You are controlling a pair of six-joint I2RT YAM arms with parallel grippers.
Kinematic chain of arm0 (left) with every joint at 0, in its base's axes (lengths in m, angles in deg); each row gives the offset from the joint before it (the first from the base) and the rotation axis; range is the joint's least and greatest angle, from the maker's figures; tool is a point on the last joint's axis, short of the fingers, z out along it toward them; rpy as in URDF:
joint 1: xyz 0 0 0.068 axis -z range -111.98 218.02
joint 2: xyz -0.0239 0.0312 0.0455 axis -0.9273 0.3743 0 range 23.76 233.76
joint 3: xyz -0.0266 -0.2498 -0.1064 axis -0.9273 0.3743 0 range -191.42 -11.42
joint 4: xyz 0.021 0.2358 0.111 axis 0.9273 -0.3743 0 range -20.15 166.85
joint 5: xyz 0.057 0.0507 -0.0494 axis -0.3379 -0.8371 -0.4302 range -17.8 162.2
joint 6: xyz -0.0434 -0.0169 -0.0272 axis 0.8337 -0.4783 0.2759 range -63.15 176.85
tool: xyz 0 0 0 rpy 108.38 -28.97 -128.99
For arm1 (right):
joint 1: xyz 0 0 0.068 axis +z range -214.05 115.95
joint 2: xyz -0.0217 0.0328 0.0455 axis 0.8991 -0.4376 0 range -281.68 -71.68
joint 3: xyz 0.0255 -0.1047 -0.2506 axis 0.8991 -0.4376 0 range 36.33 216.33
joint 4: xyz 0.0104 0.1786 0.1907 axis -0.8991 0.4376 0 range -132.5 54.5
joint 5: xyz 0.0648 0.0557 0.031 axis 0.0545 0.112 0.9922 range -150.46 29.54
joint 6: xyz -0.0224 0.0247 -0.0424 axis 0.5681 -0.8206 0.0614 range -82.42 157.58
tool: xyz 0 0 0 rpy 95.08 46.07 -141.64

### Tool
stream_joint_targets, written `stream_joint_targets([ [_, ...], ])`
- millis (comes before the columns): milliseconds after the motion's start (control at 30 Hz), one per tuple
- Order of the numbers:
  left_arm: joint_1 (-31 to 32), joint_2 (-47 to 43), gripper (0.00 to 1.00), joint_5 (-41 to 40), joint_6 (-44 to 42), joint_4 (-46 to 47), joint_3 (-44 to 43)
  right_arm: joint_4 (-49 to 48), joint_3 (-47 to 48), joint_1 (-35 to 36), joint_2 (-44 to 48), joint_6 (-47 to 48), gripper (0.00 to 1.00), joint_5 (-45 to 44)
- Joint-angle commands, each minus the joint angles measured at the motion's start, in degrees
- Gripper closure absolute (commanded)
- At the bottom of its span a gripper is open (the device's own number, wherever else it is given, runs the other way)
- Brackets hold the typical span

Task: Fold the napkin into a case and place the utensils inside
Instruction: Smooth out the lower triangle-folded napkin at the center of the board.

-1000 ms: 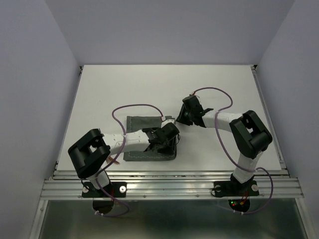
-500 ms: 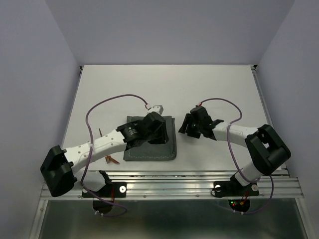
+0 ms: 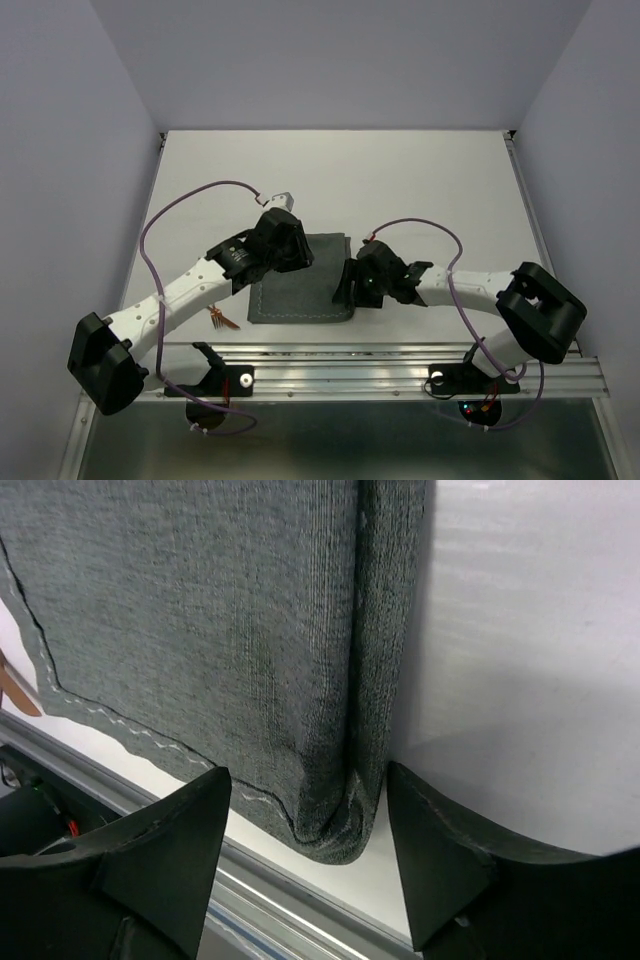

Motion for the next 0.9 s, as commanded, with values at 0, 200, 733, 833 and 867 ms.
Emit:
stream_joint_targets([
  [0,-0.13,-0.73,0.55,-0.35,-0.78,0.46,1.42,2.76,1.38,2.15,-0.68,-2.78,0.33,-3.61],
  [200,-0.13,-0.38,0.55,-0.79,-0.60,0.64,2.04,4.52,2.53,5.23,-1.91,-5.23,0.49,-6.07],
  [733,-0.13,2.34,0.56,0.44,-0.60,3.36,2.30,-4.08,-5.81,1.90,3.88,-7.08,0.99,-2.32],
  [833,-0.22,3.04,0.56,0.53,-1.04,3.54,1.78,-8.22,-8.10,0.22,5.90,-6.91,0.99,0.77],
  [867,-0.22,3.22,0.56,0.53,-1.13,3.63,1.60,-8.22,-8.19,-0.56,6.17,-6.47,0.99,0.78],
])
